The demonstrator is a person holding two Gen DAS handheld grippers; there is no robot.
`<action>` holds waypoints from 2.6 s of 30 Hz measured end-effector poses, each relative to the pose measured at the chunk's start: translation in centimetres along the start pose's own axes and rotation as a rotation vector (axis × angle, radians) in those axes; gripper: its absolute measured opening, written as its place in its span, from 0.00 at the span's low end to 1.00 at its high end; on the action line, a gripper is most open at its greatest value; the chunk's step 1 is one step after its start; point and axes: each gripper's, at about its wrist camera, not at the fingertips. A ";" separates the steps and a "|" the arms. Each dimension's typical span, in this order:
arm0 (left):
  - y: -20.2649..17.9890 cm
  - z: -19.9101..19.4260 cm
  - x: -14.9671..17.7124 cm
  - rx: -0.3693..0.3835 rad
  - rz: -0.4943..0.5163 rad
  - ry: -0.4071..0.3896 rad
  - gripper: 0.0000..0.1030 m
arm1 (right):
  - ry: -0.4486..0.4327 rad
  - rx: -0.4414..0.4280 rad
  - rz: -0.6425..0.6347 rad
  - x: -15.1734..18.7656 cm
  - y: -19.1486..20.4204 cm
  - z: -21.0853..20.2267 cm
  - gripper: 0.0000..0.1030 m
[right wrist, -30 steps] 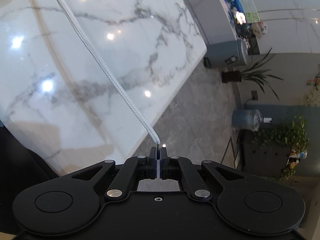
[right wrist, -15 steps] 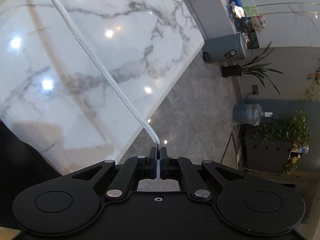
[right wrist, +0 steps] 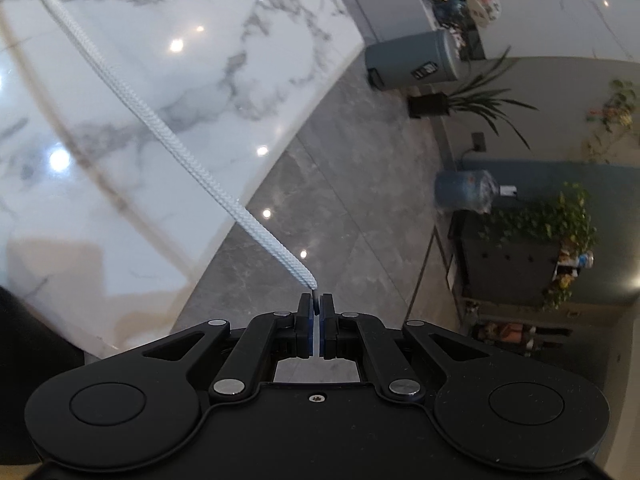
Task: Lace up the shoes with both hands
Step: 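Open the left gripper and pull the lace through with the right gripper, then bring the lace tip back to the sneaker eyelets with the right gripper, then hold the sneaker eyelet flap with the left gripper while the right gripper inserts the lace tip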
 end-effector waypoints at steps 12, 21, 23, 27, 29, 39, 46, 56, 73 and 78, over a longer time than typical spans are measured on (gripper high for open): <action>0.0 -4.7 -0.8 0.172 -0.054 -0.132 0.02 | -0.301 -0.251 0.070 -4.4 0.4 -7.7 0.00; -2.3 -8.3 -2.7 0.220 -0.007 -0.248 0.13 | -0.554 -0.459 0.049 -7.1 0.5 -15.5 0.00; -2.9 -8.6 -2.8 0.230 0.001 -0.254 0.13 | -0.608 -0.458 -0.009 -7.9 1.6 -17.2 0.00; -3.5 -9.0 -2.7 0.283 -0.021 -0.285 0.13 | -0.714 -0.414 -0.174 -9.3 4.8 -20.4 0.00; -3.6 -9.2 -2.6 0.313 -0.035 -0.305 0.13 | -0.786 -0.345 -0.303 -9.6 7.1 -21.8 0.00; -4.3 -8.3 -2.7 0.407 -0.061 -0.322 0.14 | -1.007 -0.134 -0.764 -9.5 14.1 -24.1 0.00; -3.7 -7.1 -2.8 0.439 -0.103 -0.317 0.16 | -1.094 -0.036 -0.907 -9.6 15.7 -24.2 0.00; -3.2 -6.3 -1.7 0.396 -0.116 -0.271 0.20 | -1.032 -0.243 -0.719 -11.0 13.7 -24.9 0.01; -3.0 -6.0 -0.9 0.402 -0.122 -0.233 0.20 | -0.608 -0.921 -0.157 -16.6 9.5 -21.8 0.22; -3.0 -5.7 -1.1 0.410 -0.118 -0.227 0.20 | -0.572 -0.932 -0.153 -17.8 10.1 -21.0 0.22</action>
Point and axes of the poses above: each gripper's, at about its wrist camera, not at the fingertips, and z roughly the way its jaws point, y to its left, x to its underside, and after that the axes turned 4 degrees about x, right-handed
